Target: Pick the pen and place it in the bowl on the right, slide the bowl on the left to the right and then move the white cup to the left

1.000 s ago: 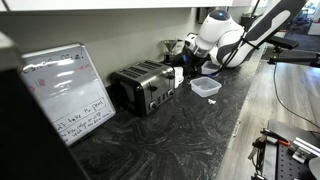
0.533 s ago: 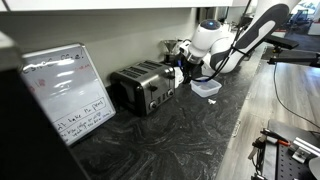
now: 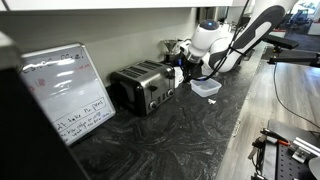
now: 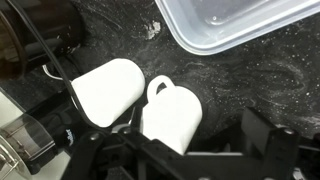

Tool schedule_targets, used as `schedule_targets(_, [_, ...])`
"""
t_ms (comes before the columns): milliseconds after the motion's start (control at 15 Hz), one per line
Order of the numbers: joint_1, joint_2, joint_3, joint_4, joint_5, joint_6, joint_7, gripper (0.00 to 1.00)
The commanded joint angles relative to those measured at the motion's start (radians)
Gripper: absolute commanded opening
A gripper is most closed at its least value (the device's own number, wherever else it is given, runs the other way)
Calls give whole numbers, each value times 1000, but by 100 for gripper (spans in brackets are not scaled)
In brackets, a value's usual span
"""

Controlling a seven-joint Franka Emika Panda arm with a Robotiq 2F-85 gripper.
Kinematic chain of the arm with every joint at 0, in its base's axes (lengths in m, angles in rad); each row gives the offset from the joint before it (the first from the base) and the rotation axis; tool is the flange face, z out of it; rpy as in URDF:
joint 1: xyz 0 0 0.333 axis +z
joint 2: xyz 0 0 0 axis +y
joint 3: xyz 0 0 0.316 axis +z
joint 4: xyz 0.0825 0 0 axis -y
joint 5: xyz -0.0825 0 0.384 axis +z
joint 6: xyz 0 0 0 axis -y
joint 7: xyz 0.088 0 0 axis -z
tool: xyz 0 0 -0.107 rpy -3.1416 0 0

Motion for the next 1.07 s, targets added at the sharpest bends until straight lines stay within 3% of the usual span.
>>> schedule_targets(0, [-35, 9, 17, 10, 15, -1, -76, 100])
schedule_targets(267, [-121, 19, 100, 13, 63, -1, -241, 100])
schedule_targets(600, [-218, 50, 214, 46, 199, -25, -488, 100])
schedule_targets(1000, [-216, 76, 208, 119, 251, -39, -558, 100])
